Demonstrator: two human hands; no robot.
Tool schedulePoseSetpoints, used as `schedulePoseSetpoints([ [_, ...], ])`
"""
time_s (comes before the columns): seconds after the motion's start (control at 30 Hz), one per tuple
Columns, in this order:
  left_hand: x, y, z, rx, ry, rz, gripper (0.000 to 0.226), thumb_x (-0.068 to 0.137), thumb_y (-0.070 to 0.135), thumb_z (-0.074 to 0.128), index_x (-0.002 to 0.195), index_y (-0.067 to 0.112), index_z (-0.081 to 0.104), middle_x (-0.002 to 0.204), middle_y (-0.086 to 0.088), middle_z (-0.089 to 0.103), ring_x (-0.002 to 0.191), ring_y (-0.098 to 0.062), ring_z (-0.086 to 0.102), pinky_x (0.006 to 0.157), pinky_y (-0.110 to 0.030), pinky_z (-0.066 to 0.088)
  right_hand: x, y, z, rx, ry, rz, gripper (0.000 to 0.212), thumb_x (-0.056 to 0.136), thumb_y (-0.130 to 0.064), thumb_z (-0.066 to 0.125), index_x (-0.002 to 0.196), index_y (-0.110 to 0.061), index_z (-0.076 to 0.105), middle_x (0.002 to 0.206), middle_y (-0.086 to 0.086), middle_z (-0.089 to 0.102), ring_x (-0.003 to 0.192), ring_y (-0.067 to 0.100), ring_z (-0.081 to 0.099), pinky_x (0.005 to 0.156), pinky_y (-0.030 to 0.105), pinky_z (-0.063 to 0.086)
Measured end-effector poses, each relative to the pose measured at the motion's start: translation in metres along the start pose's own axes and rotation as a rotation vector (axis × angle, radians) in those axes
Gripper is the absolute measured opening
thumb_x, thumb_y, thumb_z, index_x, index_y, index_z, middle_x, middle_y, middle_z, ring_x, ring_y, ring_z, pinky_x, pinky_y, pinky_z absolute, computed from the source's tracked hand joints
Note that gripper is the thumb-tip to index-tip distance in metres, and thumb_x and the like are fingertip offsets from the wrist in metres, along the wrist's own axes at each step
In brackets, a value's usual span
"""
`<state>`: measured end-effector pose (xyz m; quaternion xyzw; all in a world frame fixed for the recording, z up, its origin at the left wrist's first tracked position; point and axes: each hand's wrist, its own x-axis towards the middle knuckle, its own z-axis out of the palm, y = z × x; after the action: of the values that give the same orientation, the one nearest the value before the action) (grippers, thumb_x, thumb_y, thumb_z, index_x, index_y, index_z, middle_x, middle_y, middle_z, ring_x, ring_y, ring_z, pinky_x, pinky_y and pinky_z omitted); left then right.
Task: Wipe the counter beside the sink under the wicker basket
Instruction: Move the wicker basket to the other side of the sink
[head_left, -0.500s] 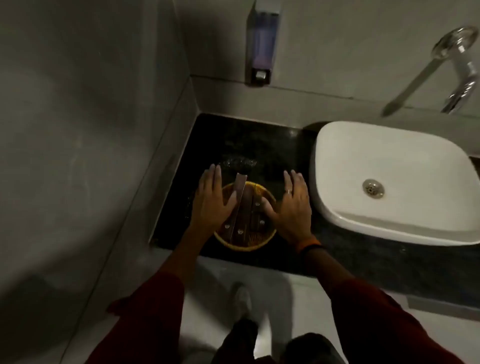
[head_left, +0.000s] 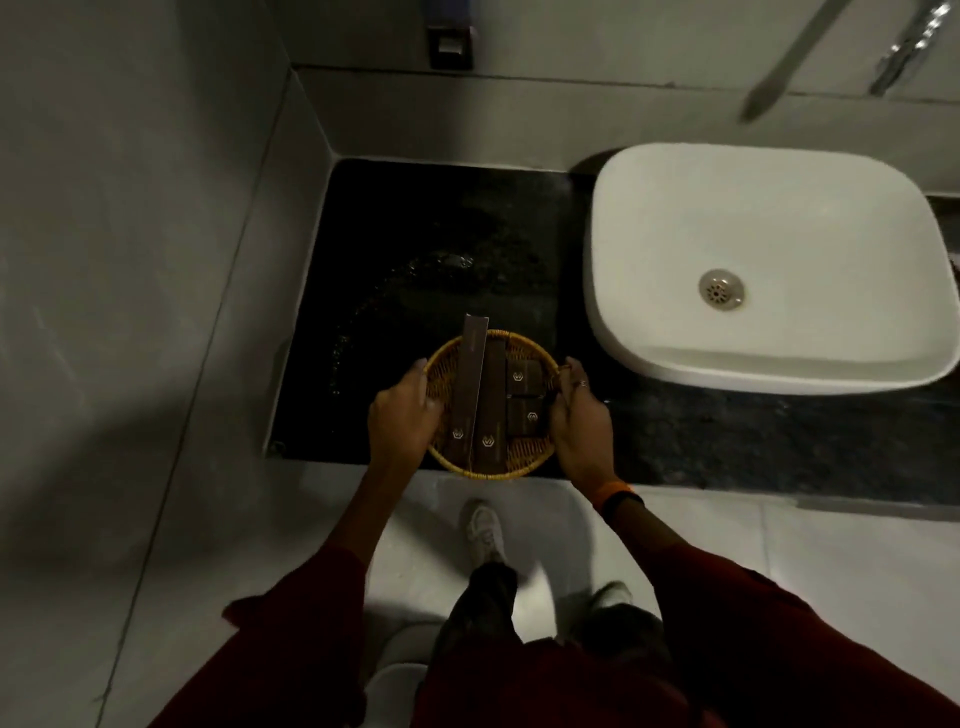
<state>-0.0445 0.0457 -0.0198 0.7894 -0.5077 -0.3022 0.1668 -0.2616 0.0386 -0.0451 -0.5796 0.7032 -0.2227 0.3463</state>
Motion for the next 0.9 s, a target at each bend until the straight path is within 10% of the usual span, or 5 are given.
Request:
schedulePoseSetpoints([
  [0.23,-0.086,0.043,0.076,-0.044,-0.018,0.12,0.04,0.094,0.012,0.061,0.132,0.022,0.058,0.09,-0.001,0.073,0.073,-0.014,0.069,0.066,-0.032,0.062,-0.055,0.09,-0.078,0.091,0.05,0.049,0.045,0.105,-0.011,0.043,0.149,-0.016,0.039,0.074,-0.015,0.059,0.062,-0.003,0.06,0.058,0.008,0.041],
  [0.57,-0.174,0.195,0.246,-0.031,-0.101,0.196,0.046,0.093,0.015,0.062,0.138,0.026,0.054,0.092,-0.001,0.073,0.078,-0.014,0.069,0.074,-0.035,0.062,-0.074,0.269,-0.255,0.039,0.128,0.099,0.039,0.107,-0.01,0.041,0.146,-0.012,0.043,0.065,-0.014,0.055,0.062,-0.008,0.062,0.056,0.004,0.046],
  [0.73,-0.195,0.293,0.315,-0.092,-0.158,0.27,0.046,0.092,0.01,0.061,0.136,0.022,0.056,0.09,-0.005,0.074,0.078,-0.018,0.072,0.074,-0.04,0.064,-0.056,0.341,-0.35,-0.036,0.172,0.08,0.043,0.106,-0.011,0.041,0.149,-0.012,0.04,0.096,-0.001,0.067,0.079,0.02,0.068,0.073,0.029,0.057],
  [0.9,-0.181,0.374,0.358,-0.208,-0.205,0.287,0.032,0.094,0.01,0.054,0.122,0.022,0.064,0.09,-0.003,0.074,0.083,-0.018,0.073,0.08,-0.037,0.062,-0.004,0.382,-0.412,0.092,0.24,0.134,0.04,0.105,-0.01,0.043,0.144,-0.015,0.044,0.086,0.001,0.067,0.07,0.011,0.064,0.069,0.032,0.057],
])
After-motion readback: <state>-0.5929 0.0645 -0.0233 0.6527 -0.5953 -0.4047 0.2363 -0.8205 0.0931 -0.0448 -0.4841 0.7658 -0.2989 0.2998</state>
